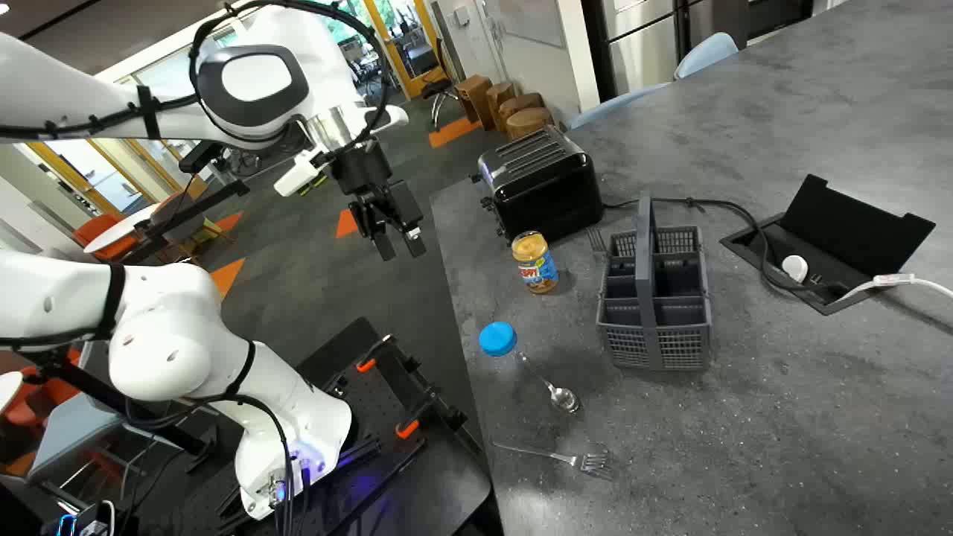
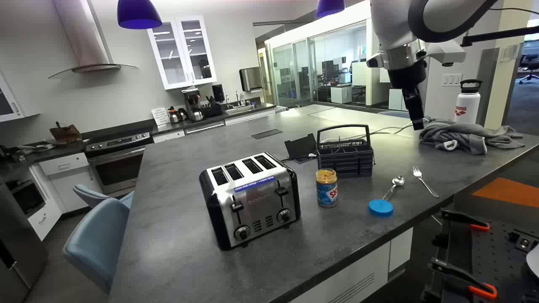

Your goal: Put the blue lid on the bottle

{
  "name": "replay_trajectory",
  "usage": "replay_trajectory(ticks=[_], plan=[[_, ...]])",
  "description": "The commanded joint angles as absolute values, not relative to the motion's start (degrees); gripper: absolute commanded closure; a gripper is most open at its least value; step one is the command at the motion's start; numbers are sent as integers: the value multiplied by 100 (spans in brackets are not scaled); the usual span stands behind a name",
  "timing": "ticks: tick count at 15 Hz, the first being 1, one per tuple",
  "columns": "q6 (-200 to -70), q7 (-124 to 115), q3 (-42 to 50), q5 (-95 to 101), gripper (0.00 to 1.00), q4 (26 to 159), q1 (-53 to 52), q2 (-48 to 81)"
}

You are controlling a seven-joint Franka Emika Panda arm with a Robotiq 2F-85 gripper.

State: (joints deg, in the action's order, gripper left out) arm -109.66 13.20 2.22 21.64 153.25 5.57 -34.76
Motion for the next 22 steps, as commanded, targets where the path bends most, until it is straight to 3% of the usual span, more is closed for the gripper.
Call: replay_trajectory(ticks=[1,7,14,22], plan=[[-10937,1278,308,2207,0,15315,460,-3477],[-11050,1236,354,2177,0,15376,474,-3472],[-12605,859,663,2081,0,16414,622,-3861],[-13877,231,642,1929,0,16048,890,-2901]])
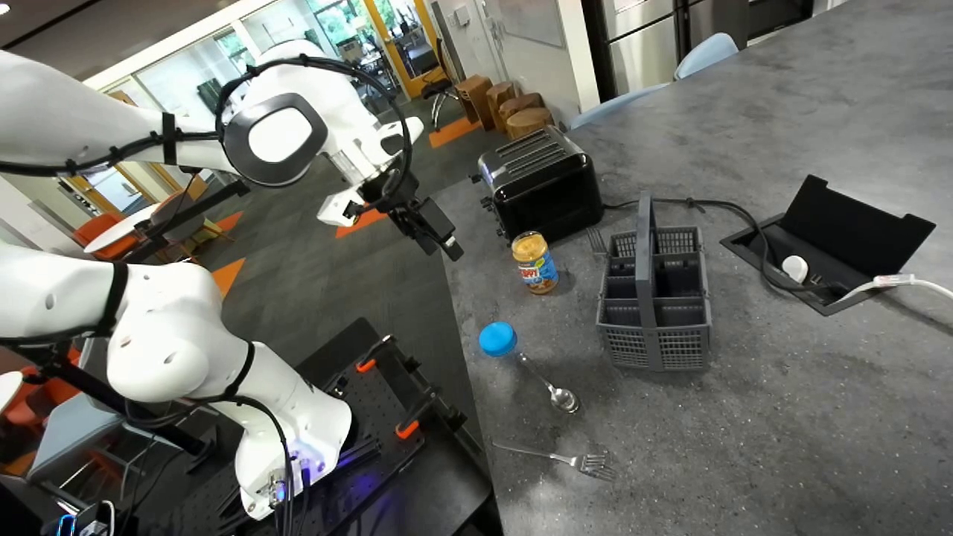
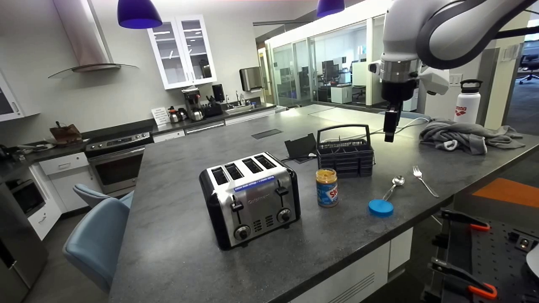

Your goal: Put the blue lid on the bottle

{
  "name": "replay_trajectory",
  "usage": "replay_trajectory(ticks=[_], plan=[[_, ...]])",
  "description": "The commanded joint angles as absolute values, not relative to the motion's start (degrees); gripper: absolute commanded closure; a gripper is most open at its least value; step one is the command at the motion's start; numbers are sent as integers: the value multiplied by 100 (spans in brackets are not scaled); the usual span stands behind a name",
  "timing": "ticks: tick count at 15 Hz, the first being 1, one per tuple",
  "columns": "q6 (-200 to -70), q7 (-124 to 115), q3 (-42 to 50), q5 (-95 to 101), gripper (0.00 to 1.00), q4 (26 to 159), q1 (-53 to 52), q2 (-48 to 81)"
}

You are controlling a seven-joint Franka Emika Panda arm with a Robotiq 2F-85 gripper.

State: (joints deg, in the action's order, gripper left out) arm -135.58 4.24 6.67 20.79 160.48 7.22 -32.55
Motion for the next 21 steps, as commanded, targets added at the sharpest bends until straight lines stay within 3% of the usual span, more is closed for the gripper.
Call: replay_trajectory(ticks=[1,18,21], plan=[[-13898,209,653,1872,0,16048,916,-2787],[-16008,227,683,1452,0,16040,948,-565],[-15768,322,680,1455,0,16024,917,-605]])
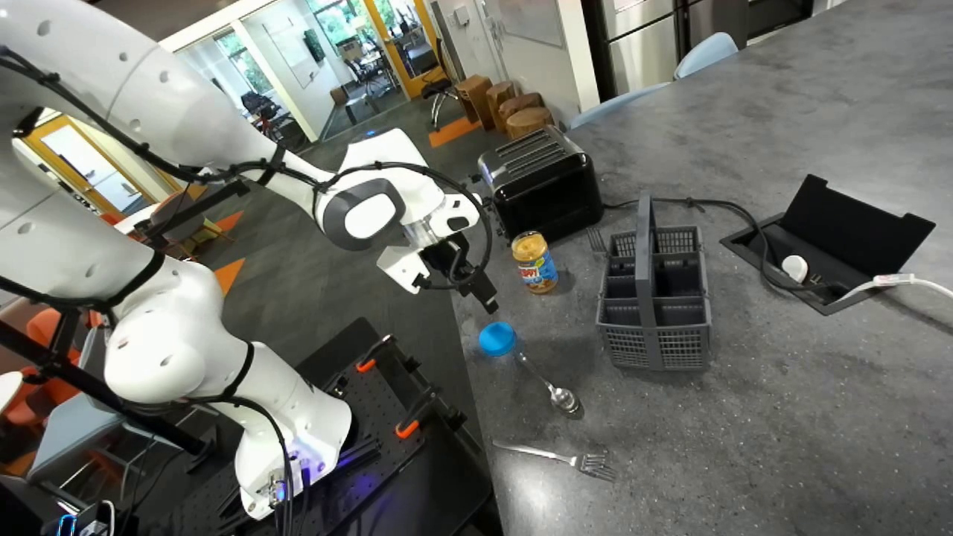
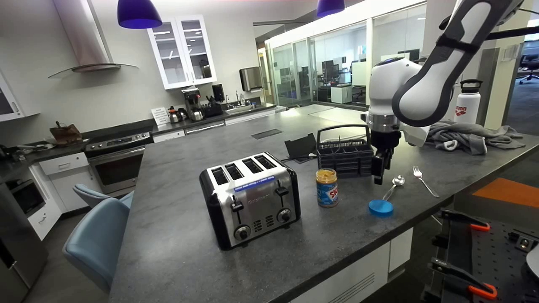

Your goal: Put the blue lid on the bottle

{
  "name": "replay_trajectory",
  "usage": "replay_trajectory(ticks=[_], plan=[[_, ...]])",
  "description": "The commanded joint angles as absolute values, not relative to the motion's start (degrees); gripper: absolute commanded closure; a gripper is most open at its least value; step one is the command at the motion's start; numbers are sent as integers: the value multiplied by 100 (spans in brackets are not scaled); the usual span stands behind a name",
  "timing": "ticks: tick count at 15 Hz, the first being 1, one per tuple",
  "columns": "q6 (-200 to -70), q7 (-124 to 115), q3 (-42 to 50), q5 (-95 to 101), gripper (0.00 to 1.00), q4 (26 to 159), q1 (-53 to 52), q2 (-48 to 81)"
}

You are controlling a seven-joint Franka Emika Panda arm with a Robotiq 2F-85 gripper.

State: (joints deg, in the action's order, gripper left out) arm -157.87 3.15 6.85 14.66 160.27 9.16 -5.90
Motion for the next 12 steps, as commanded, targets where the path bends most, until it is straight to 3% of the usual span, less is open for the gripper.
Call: replay_trajectory(ticks=[1,8,12], plan=[[-15772,332,684,1456,0,16008,910,-543],[-16566,35,657,1340,0,15983,870,-176],[-16870,666,617,125,0,15988,648,150]])
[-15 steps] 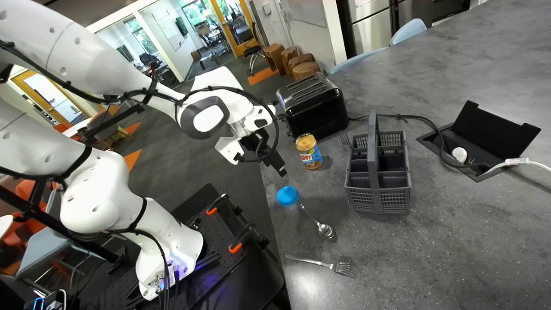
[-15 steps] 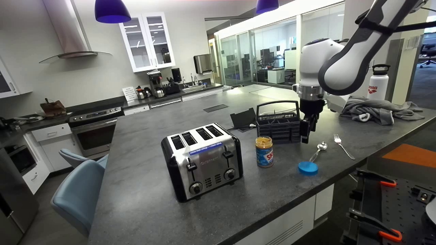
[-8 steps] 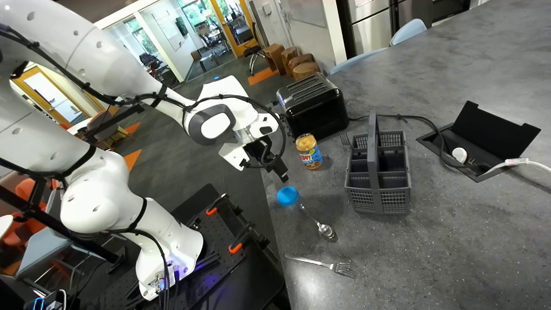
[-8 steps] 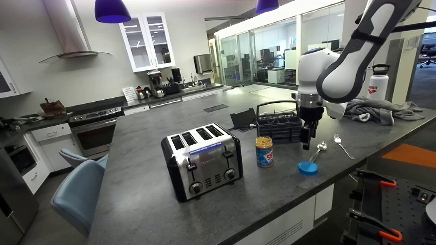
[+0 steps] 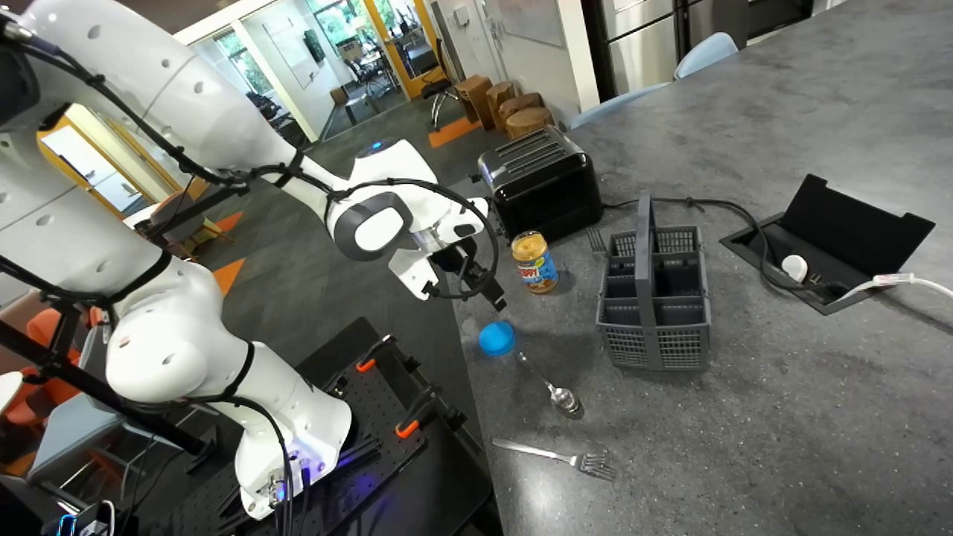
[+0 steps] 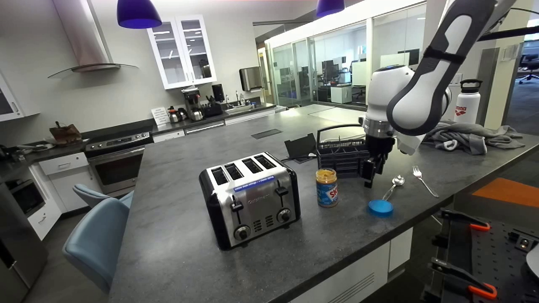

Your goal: Put the blue lid on the bottle

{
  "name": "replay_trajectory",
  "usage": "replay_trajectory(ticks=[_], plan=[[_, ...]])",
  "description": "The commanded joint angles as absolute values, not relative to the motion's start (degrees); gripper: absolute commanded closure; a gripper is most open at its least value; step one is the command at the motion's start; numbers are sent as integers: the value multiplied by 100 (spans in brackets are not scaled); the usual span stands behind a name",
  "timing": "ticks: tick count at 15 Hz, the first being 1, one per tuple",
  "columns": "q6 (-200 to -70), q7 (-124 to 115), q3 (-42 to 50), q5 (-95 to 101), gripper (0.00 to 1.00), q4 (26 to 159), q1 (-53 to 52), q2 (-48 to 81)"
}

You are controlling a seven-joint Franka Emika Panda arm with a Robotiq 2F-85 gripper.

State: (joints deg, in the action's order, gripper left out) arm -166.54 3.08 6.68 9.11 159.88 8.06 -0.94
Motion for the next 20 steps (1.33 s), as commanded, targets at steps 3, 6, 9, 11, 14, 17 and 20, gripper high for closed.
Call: replay_trajectory(ticks=[3,6,9,11,14,17,20], plan=[[-16747,898,528,-518,0,15979,631,204],[-16654,501,636,-227,0,15969,668,227],[-16456,35,789,263,0,15963,671,267],[-16407,-174,854,475,0,15962,667,304],[-16524,-96,826,296,0,15970,664,473],[-16559,-53,800,217,0,15970,656,651],[-16638,-181,878,348,0,15969,623,816]])
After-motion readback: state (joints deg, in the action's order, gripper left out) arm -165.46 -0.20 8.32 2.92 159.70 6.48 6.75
